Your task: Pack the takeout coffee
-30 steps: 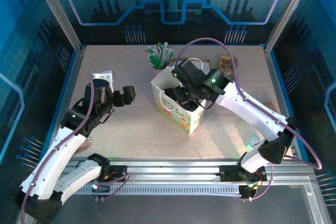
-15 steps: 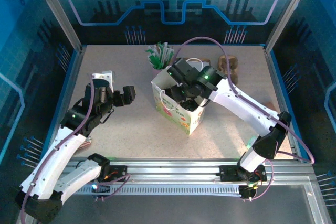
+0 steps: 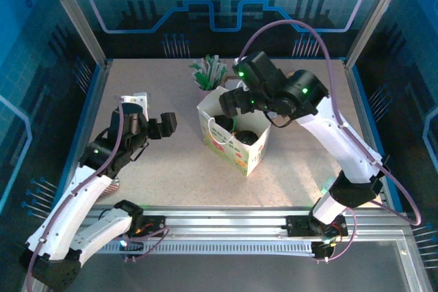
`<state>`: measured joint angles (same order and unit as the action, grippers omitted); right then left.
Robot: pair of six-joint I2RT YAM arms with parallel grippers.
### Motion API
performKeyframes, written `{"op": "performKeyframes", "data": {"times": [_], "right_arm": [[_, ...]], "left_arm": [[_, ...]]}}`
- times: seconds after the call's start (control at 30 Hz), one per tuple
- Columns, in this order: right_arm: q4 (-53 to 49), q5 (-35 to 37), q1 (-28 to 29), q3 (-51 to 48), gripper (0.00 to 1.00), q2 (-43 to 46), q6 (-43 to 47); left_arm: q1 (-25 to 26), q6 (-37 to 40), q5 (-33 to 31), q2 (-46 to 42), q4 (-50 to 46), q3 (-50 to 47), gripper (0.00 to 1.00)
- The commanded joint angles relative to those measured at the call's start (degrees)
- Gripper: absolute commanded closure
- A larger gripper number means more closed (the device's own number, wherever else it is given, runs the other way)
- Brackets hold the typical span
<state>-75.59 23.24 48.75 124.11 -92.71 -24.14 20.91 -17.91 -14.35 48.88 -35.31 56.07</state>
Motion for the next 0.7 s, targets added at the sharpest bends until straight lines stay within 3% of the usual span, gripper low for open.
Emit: {"op": "performKeyframes", "data": {"times": [0.0, 0.27, 0.67], "right_arm": [[-4.7, 2.9, -3.8, 2.7, 0.00, 0.2, -0.7], [1.5, -8.9, -21.7, -8.2, 0.00, 3.9, -8.1], [14.5, -21.6, -35.9, -21.0, 0.01, 0.2, -13.4]], "left_arm": [[0.4, -0.3, -1.0, -1.5, -0.7, 1.6, 0.01], [0.6, -0.3, -2.8, -4.7, -2.8, 3.2, 0.01], [0.5, -2.2, -4.4, -15.4, 0.7, -6.7, 0.01]]}}
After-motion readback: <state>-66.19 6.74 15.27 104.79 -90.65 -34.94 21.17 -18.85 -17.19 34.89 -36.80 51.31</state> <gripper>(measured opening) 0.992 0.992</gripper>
